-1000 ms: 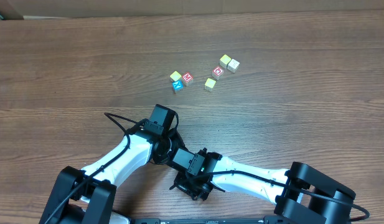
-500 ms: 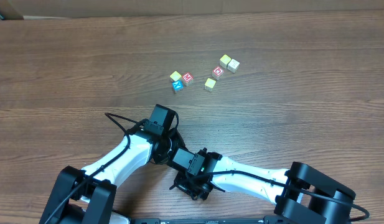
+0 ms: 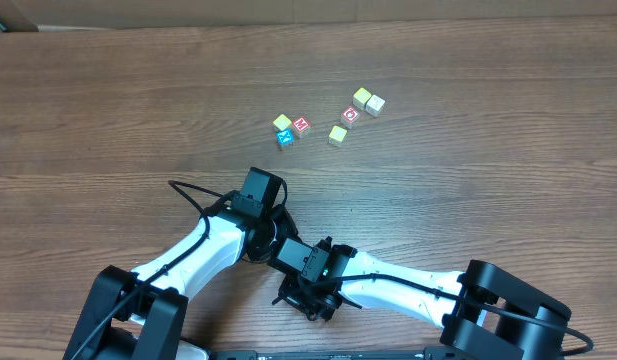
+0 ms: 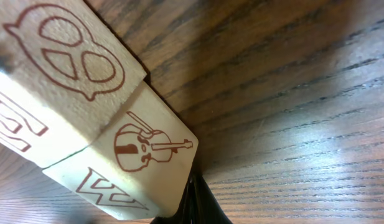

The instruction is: Flip 3 blocks

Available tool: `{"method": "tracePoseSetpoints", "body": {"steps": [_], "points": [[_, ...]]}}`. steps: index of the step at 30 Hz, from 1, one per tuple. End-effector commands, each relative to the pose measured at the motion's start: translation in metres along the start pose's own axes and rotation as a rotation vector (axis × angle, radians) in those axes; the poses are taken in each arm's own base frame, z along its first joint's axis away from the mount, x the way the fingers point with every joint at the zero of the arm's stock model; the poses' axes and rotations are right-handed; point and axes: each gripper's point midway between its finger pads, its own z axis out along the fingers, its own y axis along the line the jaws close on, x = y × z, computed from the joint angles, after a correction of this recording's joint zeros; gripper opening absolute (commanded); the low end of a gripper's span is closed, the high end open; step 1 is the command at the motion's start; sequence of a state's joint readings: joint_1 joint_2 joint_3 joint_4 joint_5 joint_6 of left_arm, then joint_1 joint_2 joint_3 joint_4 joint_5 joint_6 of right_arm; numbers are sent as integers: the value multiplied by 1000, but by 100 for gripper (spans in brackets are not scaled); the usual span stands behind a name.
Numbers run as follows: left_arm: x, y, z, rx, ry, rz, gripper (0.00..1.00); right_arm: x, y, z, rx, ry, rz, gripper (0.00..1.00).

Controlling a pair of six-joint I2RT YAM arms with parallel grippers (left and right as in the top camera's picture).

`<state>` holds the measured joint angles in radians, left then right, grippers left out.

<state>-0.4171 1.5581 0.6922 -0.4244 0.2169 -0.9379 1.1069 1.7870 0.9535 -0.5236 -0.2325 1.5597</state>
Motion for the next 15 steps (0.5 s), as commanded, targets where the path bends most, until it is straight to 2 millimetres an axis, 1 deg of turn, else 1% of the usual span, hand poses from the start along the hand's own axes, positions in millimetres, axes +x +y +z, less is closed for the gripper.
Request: {"method": "tracePoseSetpoints", "body": {"steps": [1,6,15], "points": [[20,13,10,-32,75,28,4,-22,8,0,-22,-104,15,4],[17,14,10,-42,58,29,4,-22,8,0,-22,-104,15,4],[12,8,10,-18,39,44,4,-22,8,0,-22,-104,15,4]]}}
